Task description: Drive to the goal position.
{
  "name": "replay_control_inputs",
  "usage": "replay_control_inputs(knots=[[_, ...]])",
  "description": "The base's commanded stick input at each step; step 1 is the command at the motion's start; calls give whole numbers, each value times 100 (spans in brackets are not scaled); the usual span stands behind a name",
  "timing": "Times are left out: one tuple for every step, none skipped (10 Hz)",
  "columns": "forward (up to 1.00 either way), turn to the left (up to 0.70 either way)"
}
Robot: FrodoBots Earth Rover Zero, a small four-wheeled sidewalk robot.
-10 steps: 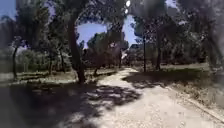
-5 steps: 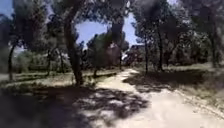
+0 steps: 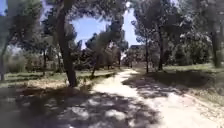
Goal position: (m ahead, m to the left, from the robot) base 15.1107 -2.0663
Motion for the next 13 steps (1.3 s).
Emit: replay_control_inputs(knots=[[85, -34], [85, -34], [85, -29], [85, 0], [85, 0], [85, 0], [85, 0], [85, 0], [85, 0], [85, 0], [85, 0], [85, 0], [85, 0]])
